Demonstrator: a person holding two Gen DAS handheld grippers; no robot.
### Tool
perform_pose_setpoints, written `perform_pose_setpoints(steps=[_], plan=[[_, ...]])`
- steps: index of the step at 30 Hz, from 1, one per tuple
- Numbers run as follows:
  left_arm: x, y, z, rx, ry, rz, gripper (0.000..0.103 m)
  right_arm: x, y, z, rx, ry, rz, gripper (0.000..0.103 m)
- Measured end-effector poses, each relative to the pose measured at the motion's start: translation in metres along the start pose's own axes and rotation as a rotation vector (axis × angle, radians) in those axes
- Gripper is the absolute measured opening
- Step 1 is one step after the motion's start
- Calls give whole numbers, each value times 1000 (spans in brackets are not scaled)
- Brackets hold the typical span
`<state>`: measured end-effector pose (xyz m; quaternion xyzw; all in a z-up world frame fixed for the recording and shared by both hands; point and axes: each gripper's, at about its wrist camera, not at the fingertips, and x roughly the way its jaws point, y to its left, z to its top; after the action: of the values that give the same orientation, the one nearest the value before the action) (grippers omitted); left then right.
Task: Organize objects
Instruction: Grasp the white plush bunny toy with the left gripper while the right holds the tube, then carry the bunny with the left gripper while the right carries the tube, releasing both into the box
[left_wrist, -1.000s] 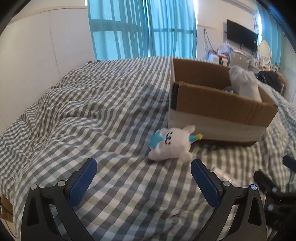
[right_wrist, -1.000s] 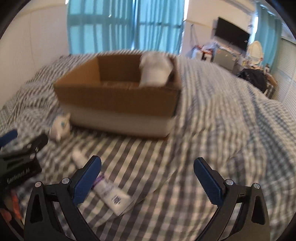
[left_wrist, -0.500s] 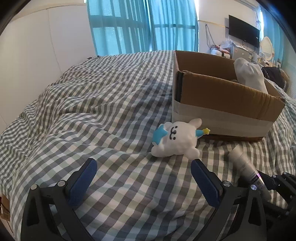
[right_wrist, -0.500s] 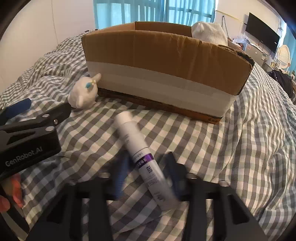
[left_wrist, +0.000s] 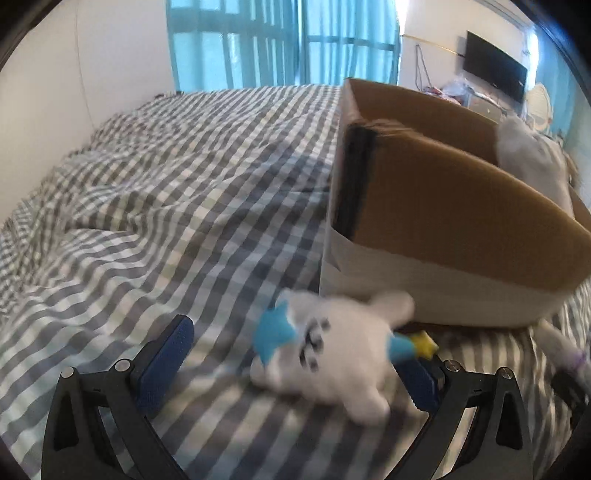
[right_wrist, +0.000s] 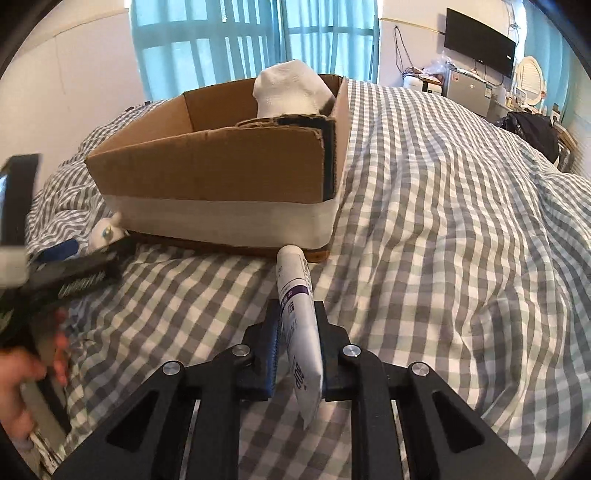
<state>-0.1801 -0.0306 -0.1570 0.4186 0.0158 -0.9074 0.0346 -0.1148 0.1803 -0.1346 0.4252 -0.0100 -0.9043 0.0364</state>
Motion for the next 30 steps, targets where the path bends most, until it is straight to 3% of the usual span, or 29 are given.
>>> perform_pose_setpoints(steps=[3, 5, 7, 9, 18, 30], plan=[[10, 3, -2, -20, 19, -23, 102, 3, -3, 5, 7, 2, 13, 15], [11, 2, -3, -14, 23, -50, 94, 6, -7, 4, 17, 9, 21, 15], [8, -3, -5, 10, 25, -81, 73, 10, -1, 3, 26, 21, 29, 15], [5, -9, -6, 47, 22, -94, 61, 7, 0, 1, 25, 25, 33, 15], [-35, -17, -16, 77, -9, -139, 60, -16, 1, -3, -2, -1, 16, 15], [-112, -27, -24, 72, -75, -116, 60, -63, 6, 6, 5, -100, -26, 15]])
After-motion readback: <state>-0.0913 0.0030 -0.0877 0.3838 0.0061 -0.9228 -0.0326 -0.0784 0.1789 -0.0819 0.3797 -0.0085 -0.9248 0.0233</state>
